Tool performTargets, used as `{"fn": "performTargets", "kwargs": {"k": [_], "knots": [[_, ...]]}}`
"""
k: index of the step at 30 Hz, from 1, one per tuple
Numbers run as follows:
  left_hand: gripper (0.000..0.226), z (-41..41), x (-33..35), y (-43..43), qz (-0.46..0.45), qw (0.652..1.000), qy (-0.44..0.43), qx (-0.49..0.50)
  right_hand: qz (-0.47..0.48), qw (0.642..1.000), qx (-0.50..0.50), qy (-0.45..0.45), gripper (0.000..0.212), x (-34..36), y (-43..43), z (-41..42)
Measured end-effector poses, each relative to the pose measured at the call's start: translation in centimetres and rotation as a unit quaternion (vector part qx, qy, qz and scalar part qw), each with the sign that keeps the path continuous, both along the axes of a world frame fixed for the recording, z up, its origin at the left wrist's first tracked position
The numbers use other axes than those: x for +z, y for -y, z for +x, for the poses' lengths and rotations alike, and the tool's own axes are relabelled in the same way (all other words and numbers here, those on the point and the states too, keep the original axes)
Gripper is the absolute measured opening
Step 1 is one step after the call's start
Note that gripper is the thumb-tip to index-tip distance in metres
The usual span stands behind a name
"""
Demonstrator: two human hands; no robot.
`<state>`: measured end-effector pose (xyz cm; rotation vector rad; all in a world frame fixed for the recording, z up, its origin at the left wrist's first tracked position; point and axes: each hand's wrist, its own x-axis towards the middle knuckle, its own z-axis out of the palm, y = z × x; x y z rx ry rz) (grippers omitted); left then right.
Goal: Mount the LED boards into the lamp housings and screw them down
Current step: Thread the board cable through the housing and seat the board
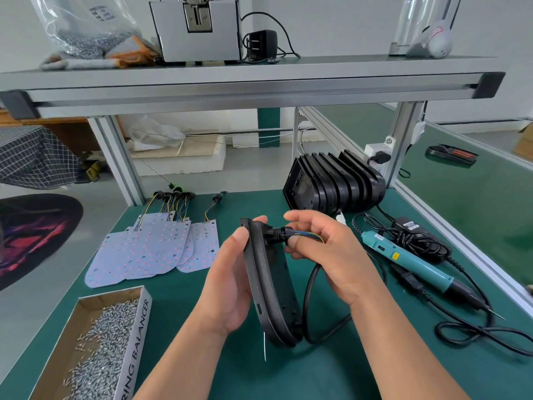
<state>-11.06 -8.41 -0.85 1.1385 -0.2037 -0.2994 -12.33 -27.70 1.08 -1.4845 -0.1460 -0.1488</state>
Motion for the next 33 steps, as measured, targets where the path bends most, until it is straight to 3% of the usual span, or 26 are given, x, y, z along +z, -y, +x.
{"fn": "performTargets", "kwargs": {"k": [6,13,21,27,33], "knots": [[0.068,-0.31,-0.29,0.21,0.034,0.999,0.038,0.013,0.038,0.999,-0.029,-0.001,0.020,-0.09,-0.46,-0.05],[0.078,-0.59,-0.42,0.29,0.061,0.994,0.086,0.015,0.097,0.994,-0.035,-0.041,0.021,-0.56,-0.46,0.09],[0.080,-0.22,-0.46,0.34,0.092,0.989,0.111,0.015,0.109,0.993,-0.036,-0.015,0.023,-0.38,-0.73,-0.08],[0.079,-0.05,-0.51,0.18,0.100,0.988,0.118,0.014,0.058,0.997,-0.038,0.021,0.033,-0.43,-0.53,-0.20],[0.077,0.00,-0.39,0.09,0.105,0.988,0.117,0.002,0.006,0.996,-0.069,0.049,0.028,-0.56,-0.43,-0.10]]}}
